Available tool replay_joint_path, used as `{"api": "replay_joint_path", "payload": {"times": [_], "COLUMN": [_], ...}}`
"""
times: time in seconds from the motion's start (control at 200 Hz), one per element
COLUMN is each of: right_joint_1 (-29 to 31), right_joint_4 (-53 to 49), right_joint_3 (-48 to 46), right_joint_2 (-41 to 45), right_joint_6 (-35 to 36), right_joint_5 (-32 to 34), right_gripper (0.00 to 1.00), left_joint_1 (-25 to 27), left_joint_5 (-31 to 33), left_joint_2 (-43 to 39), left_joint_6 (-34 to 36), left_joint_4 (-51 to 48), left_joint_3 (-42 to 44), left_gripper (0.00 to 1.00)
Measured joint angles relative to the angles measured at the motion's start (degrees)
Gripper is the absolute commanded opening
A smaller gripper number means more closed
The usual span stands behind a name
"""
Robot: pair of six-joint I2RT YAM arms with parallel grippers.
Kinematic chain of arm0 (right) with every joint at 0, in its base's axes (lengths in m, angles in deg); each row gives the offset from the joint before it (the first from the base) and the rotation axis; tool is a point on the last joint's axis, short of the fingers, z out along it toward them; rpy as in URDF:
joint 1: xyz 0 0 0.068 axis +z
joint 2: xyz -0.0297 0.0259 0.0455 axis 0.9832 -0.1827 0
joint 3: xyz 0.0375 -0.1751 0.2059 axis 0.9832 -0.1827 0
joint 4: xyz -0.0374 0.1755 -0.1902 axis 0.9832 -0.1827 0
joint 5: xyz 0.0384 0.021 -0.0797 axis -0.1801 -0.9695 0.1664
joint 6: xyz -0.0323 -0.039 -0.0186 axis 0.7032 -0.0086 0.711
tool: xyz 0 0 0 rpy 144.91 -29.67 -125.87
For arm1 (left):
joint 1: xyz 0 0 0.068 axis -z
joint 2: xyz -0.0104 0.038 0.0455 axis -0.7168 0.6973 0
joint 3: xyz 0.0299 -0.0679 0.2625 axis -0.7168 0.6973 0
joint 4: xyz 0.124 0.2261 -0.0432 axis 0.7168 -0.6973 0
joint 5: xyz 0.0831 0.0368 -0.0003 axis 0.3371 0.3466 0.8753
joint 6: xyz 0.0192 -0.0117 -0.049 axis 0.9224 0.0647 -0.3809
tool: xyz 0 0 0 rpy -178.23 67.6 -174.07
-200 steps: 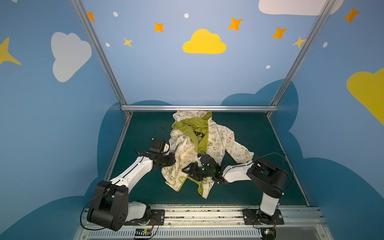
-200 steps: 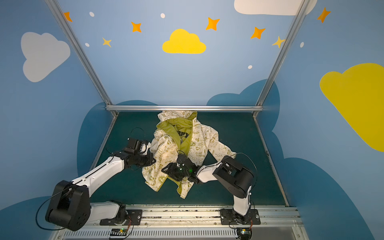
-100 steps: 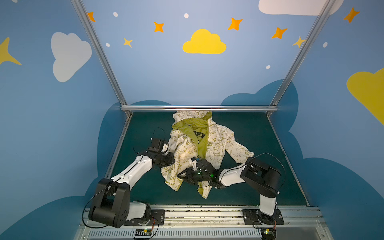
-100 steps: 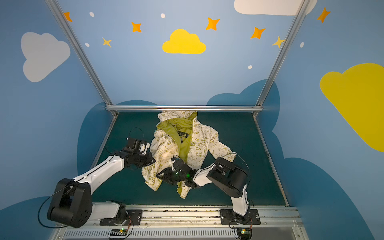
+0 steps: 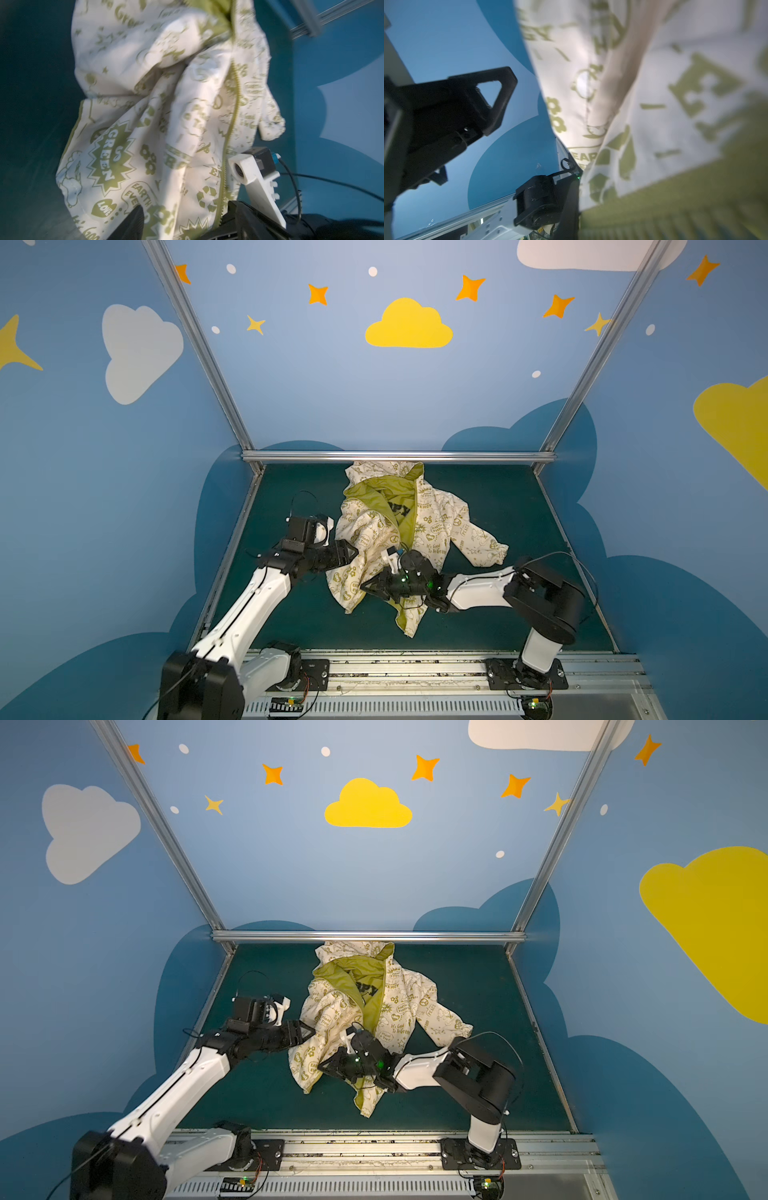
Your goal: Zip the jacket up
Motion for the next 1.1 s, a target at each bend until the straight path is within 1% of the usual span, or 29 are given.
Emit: {"api": "replay_joint_path", "payload": {"times": [0.135,0.325,0.551,0.616,0.816,0.956,1.101], "right_joint_1": [-2.40,-4.57,-6.19,-6.56,-7.74,-8.22,-8.28], "right_joint_4": [-2.23,-6.19,-6.58,-6.56,-5.18,-4.44,-3.82], "right_joint_3": [3.28,8.52,9.62,9.90,12.26,13.18,13.20], "right_joint_2": [3.52,4.96,4.96,4.85,2.21,1.09,1.16], "right_joint_6": [1.70,4.50,5.18,5.40,5.09,4.59,4.46], "right_joint_5": [-1.38,-3.67,-6.08,-6.36,-7.28,-7.87,-8.33], "right_gripper": [0.00,0.00,0.00,0.00,0.00,0.00,0.00], "left_joint_1": [0.00,0.00,0.04,0.20,1.49,3.45,4.59], "left_joint_5": [-3.19,-7.28,-10.88,-10.84,-9.38,-8.76,-6.64], "left_joint_2": [-7.76,-11.45,-17.49,-18.47,-21.18,-23.02,-21.75], "left_joint_6": [-5.68,-12.72,-22.91,-24.33,-26.64,-30.40,-32.96], "left_joint_4": [-0.20,-2.21,-0.90,-1.22,-2.80,1.40,6.01], "left_joint_3": [-1.73,-4.22,0.07,0.09,0.20,5.29,9.79], "left_gripper": [0.80,0.81,0.84,0.85,0.86,0.86,0.85]}}
